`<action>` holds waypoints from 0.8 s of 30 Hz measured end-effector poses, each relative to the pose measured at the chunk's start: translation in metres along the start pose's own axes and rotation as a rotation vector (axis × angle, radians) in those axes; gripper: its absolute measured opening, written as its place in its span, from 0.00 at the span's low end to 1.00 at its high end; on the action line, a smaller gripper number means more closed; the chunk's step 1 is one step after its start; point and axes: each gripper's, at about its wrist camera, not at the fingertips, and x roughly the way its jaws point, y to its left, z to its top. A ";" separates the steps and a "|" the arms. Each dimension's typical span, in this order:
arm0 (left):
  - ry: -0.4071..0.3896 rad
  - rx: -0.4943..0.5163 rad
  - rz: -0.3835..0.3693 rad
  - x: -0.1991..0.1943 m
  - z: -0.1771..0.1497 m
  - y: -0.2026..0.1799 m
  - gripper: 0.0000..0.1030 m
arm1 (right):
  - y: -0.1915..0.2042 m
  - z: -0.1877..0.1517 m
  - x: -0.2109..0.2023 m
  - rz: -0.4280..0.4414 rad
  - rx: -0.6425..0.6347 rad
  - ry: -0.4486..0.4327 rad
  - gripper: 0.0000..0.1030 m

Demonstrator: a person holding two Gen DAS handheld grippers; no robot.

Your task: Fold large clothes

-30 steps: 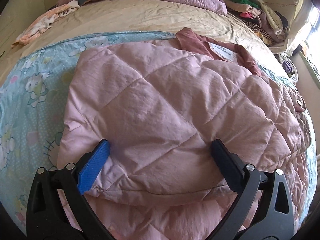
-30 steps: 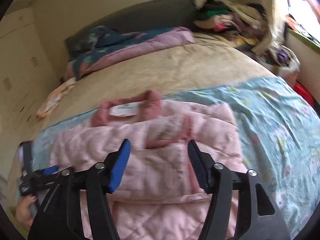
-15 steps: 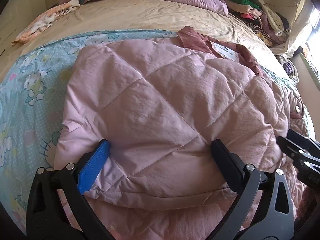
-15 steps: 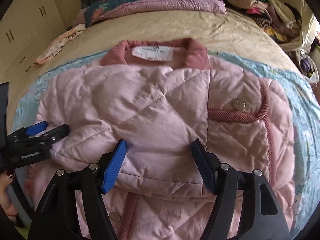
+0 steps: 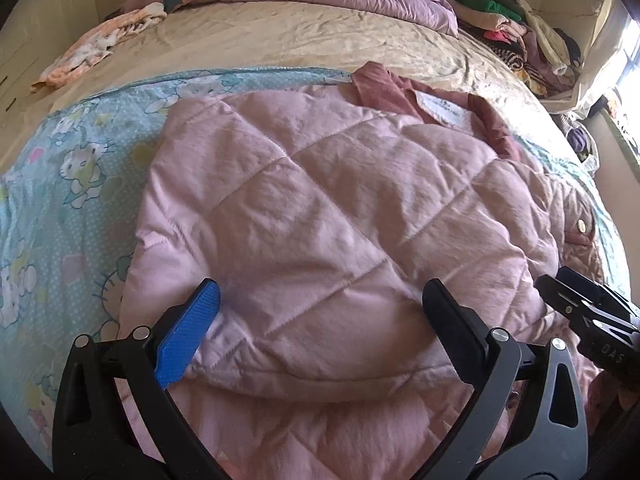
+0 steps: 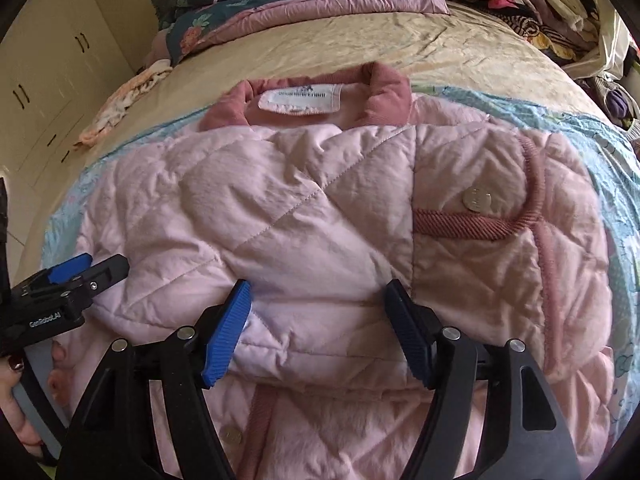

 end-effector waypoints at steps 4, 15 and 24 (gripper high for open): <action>-0.001 -0.011 -0.004 -0.013 -0.003 0.001 0.92 | -0.005 -0.006 -0.033 0.006 0.029 -0.062 0.91; -0.030 -0.040 -0.028 -0.064 -0.019 0.004 0.92 | -0.009 -0.022 -0.120 0.071 0.066 -0.172 0.95; -0.098 -0.014 -0.038 -0.118 -0.035 -0.002 0.92 | 0.002 -0.042 -0.194 0.092 0.030 -0.263 0.96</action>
